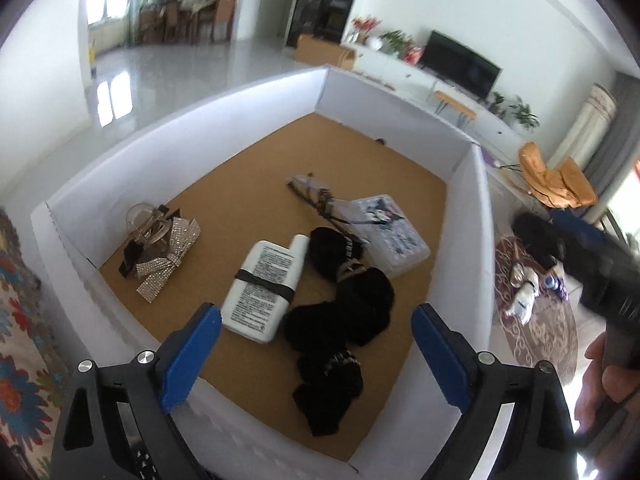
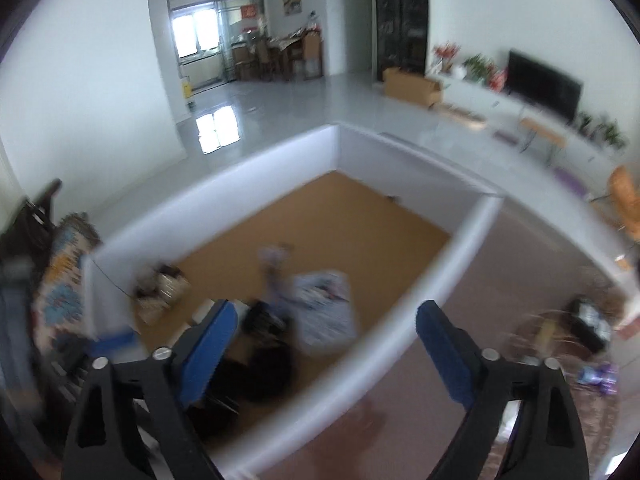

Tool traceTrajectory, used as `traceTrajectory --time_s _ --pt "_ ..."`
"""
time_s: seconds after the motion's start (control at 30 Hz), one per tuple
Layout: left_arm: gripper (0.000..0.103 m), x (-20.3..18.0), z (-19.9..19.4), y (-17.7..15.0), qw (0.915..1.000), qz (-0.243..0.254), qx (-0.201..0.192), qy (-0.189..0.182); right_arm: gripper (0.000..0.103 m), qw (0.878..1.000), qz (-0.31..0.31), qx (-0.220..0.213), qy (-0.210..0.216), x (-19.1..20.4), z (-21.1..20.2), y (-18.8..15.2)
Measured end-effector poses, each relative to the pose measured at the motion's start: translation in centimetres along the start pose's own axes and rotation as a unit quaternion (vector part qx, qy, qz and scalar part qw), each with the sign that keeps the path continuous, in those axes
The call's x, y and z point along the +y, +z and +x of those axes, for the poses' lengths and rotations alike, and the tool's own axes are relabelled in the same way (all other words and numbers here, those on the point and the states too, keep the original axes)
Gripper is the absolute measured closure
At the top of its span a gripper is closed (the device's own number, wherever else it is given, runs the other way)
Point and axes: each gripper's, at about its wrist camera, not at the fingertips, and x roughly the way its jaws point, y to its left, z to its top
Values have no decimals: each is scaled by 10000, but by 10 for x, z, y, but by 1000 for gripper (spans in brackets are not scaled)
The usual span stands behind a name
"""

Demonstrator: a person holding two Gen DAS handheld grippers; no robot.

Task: Organize objects
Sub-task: 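Carry both items over the white bin and open both grippers, then bring both grippers back over the table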

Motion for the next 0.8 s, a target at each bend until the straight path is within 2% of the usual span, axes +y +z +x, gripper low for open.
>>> traceTrajectory --time_s 0.13,0.23,0.33,0.43,0.57,0.67,0.8 --pt "6 -10 -9 -17 9991 264 -335 35 5 9965 -92 -58 -824 -52 -32 -74" --pt "6 -17 -12 -18 9990 182 -359 -192 5 9904 17 151 -1371 -98 -48 -135" --pt "6 -33 -22 -19 9980 256 -516 -248 5 9809 347 362 -1880 -143 -67 -199" --pt "6 -70 -32 -23 9950 674 -677 -289 5 9704 879 466 -2199 -186 -90 -249" --pt "6 -114 -33 -31 9899 1193 -660 -392 5 9592 1457 624 -2343 -221 -99 -287" --pt "6 -141 -33 -39 9865 1463 -602 -434 5 9537 1817 570 -2330 -237 -104 -303" --pt "6 -163 -31 -49 9829 1687 -559 -479 5 9542 1885 512 -2265 -238 -104 -299"
